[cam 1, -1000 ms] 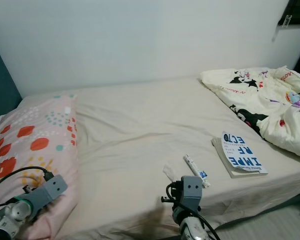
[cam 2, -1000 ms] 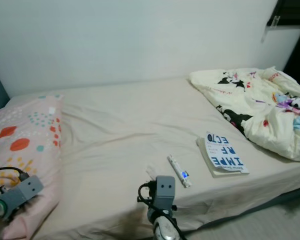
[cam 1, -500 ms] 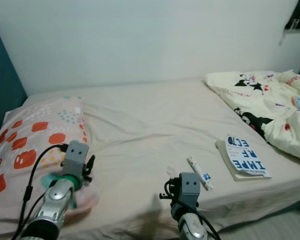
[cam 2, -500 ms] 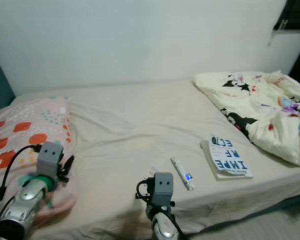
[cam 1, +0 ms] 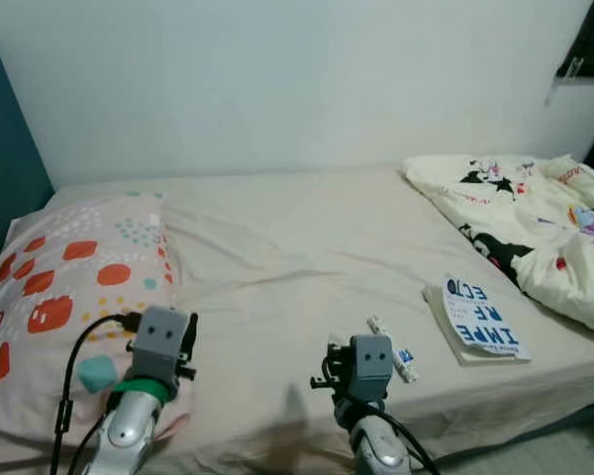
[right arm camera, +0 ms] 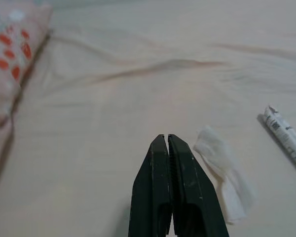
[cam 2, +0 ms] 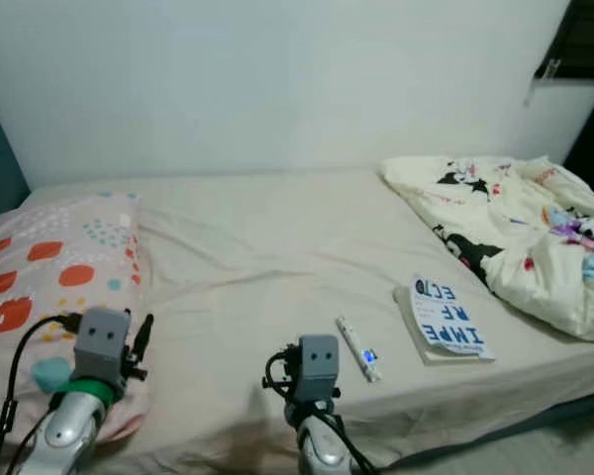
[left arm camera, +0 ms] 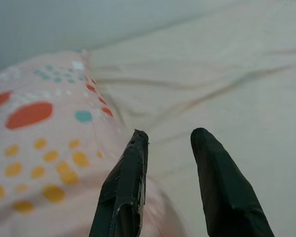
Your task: Clean up the room
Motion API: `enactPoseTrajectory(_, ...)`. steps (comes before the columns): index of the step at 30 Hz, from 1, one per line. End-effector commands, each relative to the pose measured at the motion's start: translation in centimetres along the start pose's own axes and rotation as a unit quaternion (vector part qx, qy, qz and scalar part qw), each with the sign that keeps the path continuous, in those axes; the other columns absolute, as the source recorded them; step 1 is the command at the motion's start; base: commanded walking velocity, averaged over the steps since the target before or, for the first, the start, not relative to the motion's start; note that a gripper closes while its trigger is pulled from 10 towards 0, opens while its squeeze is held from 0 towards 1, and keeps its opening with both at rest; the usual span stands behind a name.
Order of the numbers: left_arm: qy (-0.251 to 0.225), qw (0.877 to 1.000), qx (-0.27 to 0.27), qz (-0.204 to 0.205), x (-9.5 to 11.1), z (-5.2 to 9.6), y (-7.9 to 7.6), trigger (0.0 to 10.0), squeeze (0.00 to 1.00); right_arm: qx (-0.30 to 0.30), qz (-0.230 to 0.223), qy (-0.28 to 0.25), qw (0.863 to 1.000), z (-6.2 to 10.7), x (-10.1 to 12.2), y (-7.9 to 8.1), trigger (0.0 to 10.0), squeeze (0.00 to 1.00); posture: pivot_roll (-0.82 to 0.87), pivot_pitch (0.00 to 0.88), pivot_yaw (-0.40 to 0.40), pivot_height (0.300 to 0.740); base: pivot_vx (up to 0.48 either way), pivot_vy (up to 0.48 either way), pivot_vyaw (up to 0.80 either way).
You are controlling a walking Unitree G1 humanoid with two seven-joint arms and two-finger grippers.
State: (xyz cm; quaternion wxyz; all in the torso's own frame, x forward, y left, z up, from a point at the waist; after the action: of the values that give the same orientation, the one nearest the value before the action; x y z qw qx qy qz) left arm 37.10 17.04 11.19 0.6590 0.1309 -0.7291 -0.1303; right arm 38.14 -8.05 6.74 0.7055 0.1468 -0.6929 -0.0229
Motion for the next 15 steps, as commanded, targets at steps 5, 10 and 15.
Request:
enactPoseTrajectory(5,0.002,1.0,0.008,-0.004,0.5,0.3,-1.0,10.0,0.0,0.012,0.011,0.002,1.0,0.1,0.1,0.7,10.0,0.0,0.06,0.023,-0.033,0.614,0.0,0.0,0.0)
enactPoseTrajectory(10,0.019,1.0,0.009,-0.007,-0.5,1.0,-1.9,10.0,0.0,0.024,0.004,0.0,1.0,-0.1,0.4,0.8,10.0,0.0,0.05,0.028,-0.04,0.614,0.0,0.0,0.0)
enactPoseTrajectory(15,0.019,1.0,0.012,0.001,-0.2,1.4,-2.2,10.0,0.0,0.039,0.001,-0.006,0.999,-0.2,0.8,1.1,10.0,0.0,0.05,0.027,-0.041,0.614,0.0,0.0,0.0)
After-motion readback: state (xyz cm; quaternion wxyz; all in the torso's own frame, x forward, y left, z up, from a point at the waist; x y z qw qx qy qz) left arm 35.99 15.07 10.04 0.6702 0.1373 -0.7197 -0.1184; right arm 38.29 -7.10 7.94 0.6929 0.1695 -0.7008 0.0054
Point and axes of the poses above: a point about 5 cm out from each wrist's last joint towards the gripper, its own z axis pointing back from the gripper into the wrist, its own x axis along the axis of the wrist's last joint, y = z × x, the point moved 6 cm from there along -z, pointing out of the wrist towards the gripper, and after that the axes turned 9 degrees about -z, right-handed, at the moved point
